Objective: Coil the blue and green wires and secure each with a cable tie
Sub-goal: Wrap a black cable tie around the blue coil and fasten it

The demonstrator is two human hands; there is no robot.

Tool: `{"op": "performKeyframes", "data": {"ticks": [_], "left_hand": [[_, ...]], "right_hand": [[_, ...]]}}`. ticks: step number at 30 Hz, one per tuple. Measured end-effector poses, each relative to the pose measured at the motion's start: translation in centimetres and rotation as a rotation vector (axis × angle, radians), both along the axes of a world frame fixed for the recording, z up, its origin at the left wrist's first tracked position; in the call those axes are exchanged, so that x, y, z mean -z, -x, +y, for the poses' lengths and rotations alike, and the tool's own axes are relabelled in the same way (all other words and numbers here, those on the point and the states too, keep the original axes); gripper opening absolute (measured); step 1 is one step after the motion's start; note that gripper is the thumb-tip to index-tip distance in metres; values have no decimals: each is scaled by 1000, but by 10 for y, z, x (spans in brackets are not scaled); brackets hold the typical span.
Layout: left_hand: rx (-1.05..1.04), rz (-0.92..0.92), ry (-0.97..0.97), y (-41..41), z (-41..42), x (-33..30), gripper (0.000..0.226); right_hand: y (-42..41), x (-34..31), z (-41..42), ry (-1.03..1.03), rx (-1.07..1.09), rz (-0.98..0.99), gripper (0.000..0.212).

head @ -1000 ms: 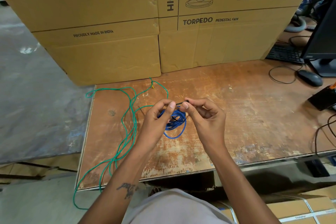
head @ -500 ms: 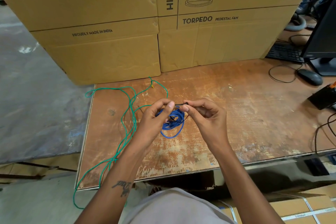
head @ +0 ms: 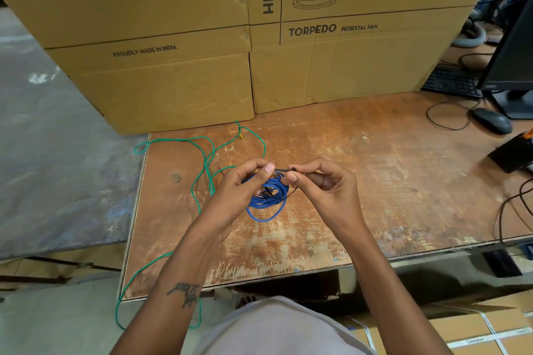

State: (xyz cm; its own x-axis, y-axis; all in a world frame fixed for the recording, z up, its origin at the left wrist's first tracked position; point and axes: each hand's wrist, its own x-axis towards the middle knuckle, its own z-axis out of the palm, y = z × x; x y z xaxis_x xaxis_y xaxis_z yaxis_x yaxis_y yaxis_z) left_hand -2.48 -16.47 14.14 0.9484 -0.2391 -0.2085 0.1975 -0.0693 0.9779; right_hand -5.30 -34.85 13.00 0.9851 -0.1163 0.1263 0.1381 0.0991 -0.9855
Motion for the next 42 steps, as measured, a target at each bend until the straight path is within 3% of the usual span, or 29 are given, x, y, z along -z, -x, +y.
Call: {"op": "performKeyframes", "data": {"ticks": [8, 28, 36, 42], "left_hand": [[-19, 210, 85, 3, -5, 3, 32], [-29, 120, 69, 4, -11, 2, 17], [-83, 204, 136, 5, -10, 0, 17], [-125, 111, 59, 8, -15, -7, 17]], "right_hand": [[-2, 2, -3, 71, 20, -48, 11], [2, 4, 1, 20, 58, -80, 16], [2, 1, 0, -21, 28, -49, 10], [1, 2, -2, 30, 11, -71, 16]]}}
